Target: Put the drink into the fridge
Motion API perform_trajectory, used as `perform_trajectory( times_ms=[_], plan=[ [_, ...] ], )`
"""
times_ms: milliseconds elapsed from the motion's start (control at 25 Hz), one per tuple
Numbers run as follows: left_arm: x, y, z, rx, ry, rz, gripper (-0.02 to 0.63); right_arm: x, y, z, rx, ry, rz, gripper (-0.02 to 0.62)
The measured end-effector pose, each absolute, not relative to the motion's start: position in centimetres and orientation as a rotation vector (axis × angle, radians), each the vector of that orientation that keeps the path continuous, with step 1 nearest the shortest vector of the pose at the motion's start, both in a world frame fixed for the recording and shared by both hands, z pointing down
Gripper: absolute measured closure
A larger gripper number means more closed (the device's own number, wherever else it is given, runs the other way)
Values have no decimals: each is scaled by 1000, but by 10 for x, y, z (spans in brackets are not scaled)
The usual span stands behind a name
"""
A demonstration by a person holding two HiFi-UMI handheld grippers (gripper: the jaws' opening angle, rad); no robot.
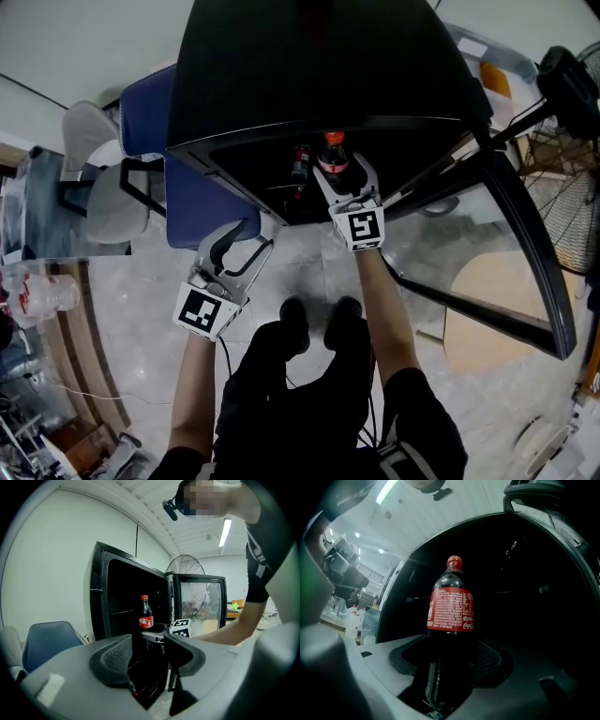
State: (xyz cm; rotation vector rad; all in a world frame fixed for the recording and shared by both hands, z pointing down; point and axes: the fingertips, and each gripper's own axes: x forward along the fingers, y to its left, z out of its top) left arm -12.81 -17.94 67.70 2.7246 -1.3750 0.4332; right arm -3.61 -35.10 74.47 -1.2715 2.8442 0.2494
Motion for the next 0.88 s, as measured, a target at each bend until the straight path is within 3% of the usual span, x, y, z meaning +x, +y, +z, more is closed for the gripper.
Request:
perform_trajectory(
  times_ms=[880],
  plan=[
    [-124,-192,670,2672,-1313,381,403,-43,-364,772,-1327,2906,173,292]
  ],
)
